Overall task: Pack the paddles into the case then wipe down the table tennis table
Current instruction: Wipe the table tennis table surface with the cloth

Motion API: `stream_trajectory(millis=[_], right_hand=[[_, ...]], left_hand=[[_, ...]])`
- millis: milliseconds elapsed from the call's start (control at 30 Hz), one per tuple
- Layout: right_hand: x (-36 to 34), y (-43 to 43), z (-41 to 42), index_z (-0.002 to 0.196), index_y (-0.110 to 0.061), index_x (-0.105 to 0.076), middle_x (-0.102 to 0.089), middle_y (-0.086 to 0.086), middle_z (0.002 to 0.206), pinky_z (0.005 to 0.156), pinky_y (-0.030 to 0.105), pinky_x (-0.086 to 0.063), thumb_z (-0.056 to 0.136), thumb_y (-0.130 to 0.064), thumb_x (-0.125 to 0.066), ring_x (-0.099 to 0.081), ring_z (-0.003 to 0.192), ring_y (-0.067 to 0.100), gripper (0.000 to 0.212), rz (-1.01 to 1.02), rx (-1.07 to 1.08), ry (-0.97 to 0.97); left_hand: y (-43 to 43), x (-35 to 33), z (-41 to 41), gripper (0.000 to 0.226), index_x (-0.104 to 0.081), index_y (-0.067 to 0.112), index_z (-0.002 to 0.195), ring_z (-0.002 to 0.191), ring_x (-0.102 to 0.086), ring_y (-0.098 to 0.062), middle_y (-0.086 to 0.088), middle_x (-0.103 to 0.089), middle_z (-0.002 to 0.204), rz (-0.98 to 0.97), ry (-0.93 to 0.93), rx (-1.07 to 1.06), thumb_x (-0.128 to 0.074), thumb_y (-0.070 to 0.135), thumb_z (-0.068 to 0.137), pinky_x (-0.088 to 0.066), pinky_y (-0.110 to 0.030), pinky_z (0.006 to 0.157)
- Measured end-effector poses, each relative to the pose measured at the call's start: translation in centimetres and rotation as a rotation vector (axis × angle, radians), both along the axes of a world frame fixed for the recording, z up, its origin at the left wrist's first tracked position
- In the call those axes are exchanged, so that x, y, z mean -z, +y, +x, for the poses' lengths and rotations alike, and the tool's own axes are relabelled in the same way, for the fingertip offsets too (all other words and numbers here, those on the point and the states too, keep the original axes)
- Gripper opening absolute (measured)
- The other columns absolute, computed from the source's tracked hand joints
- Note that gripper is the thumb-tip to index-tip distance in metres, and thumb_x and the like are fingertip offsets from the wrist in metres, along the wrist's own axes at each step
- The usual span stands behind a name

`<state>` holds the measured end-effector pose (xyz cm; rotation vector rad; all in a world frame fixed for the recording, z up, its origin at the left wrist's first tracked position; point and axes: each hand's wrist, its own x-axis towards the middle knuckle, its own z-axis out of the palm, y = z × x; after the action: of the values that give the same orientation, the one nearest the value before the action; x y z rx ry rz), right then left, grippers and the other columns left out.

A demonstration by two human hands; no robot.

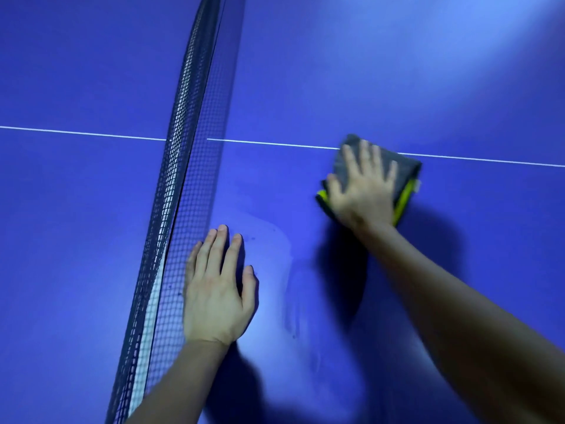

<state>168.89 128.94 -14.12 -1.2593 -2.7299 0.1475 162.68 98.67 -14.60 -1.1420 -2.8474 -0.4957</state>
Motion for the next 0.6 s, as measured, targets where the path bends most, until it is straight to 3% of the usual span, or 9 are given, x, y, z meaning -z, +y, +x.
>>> stream_trajectory(millis=[167,233,333,467,600], right_hand=[[-1.3,-8.7,-11.8,0.174,-0.026,-0.024,-0.01,0.006,0.183,0.132,0.065,0.002,0.106,-0.058,-0.032,-0.003,0.17,0.027,0.076,-0.049,-0.305,-0.026],[-1.3,-8.8,-12.0,0.174,-0.027,-0.022,-0.008,0.004,0.184,0.133,0.061,0.002,0.108,-0.058,-0.031,-0.002,0.17,0.025,0.074,-0.079,-0.356,-0.038],[-0.5,-5.3,-6.0,0.17,-0.027,-0.037,-0.022,0.002,0.181,0.135,0.055,-0.007,0.105,-0.055,-0.04,-0.014,0.169,0.023,0.071,-0.067,-0.394,0.053],[0.3,2.7,8.2,0.166,-0.026,-0.044,-0.03,0.003,0.178,0.134,0.058,-0.016,0.102,-0.053,-0.05,-0.024,0.166,0.025,0.07,0.001,-0.165,0.113],[-0.2,5.2,14.9,0.169,-0.028,-0.038,-0.023,0.003,0.181,0.133,0.063,-0.013,0.1,-0.061,-0.037,-0.018,0.168,0.024,0.076,-0.032,0.181,0.014]], left_hand=[[0.0,0.1,0.0,0.056,-0.055,0.013,0.154,0.159,-0.032,-0.027,-0.007,-0.042,0.168,-0.004,0.019,0.001,-0.05,0.035,0.103,-0.026,-0.054,0.128],[0.0,0.1,-0.1,0.056,-0.054,0.013,0.155,0.159,-0.032,-0.027,-0.006,-0.041,0.169,0.001,0.015,0.013,-0.049,0.035,0.104,-0.027,-0.055,0.127],[0.0,0.2,-0.2,0.056,-0.054,0.013,0.155,0.158,-0.033,-0.028,-0.007,-0.041,0.169,-0.004,0.023,0.013,-0.048,0.037,0.104,-0.026,-0.054,0.128],[-0.1,0.1,-0.2,0.057,-0.051,0.013,0.156,0.159,-0.031,-0.027,-0.006,-0.038,0.17,-0.02,-0.005,0.003,-0.047,0.038,0.105,-0.025,-0.054,0.129],[-0.2,0.5,-0.3,0.057,-0.051,0.013,0.156,0.16,-0.029,-0.027,-0.006,-0.038,0.171,-0.011,-0.022,-0.002,-0.046,0.038,0.105,-0.023,-0.055,0.129]])
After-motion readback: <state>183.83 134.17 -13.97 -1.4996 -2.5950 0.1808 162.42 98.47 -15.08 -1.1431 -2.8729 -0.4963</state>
